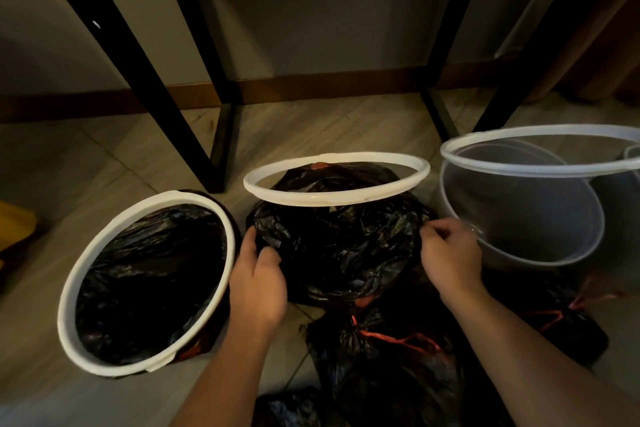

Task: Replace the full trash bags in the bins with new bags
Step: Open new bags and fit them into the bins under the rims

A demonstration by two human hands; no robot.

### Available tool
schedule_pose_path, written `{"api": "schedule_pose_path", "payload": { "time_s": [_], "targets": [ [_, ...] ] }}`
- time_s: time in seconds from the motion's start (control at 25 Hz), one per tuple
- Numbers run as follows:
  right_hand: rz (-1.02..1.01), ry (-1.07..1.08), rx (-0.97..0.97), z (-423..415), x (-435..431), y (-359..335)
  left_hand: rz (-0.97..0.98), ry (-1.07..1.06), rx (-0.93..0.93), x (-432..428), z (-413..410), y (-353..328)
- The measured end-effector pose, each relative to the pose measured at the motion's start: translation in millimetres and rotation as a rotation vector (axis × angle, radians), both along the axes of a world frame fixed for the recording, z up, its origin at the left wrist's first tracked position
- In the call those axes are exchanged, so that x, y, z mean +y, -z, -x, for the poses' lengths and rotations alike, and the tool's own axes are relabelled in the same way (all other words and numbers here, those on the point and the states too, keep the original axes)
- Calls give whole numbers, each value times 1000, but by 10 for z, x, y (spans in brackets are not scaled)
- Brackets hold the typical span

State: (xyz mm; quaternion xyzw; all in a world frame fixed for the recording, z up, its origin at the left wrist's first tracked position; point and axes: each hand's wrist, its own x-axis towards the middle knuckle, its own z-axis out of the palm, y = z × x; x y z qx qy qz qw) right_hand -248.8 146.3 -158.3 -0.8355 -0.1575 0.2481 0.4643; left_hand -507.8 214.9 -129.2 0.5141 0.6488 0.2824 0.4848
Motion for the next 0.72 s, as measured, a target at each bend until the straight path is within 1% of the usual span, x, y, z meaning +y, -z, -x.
{"api": "schedule_pose_path", "payload": {
  "time_s": [0.04, 0.16, 0.24, 0.28, 0.32, 0.36, 0.44, 0.52, 0.56, 0.72],
  "targets": [
    [-6, -4, -53, -4, 29, -40, -8, 29, 6, 26, -58, -46],
    [-105, -92, -258, 35, 93, -181, -136, 121, 154, 42, -220, -108],
    [-172, -226, -482, 52, 182, -251, -233, 171, 227, 80, -293, -101],
    [-175, -323, -590, 52, 253, -279, -284, 202, 265, 117, -326, -120],
    [-154, -430, -659, 46, 331, -304, -334, 229, 303, 162, -350, -147],
    [-127, -526, -675, 32, 413, -317, -377, 256, 352, 222, -368, -177],
    [-95, -630, -601, -22, 553, -310, -456, 360, 483, 388, -414, -227],
    [-67, -644, -533, -91, 665, -271, -474, 511, 632, 611, -404, -257],
    [-64, -641, -538, -120, 716, -238, -463, 557, 670, 729, -379, -270],
    [-104, -588, -608, -208, 898, -128, -465, 632, 675, 1054, -317, -210]
  ]
}}
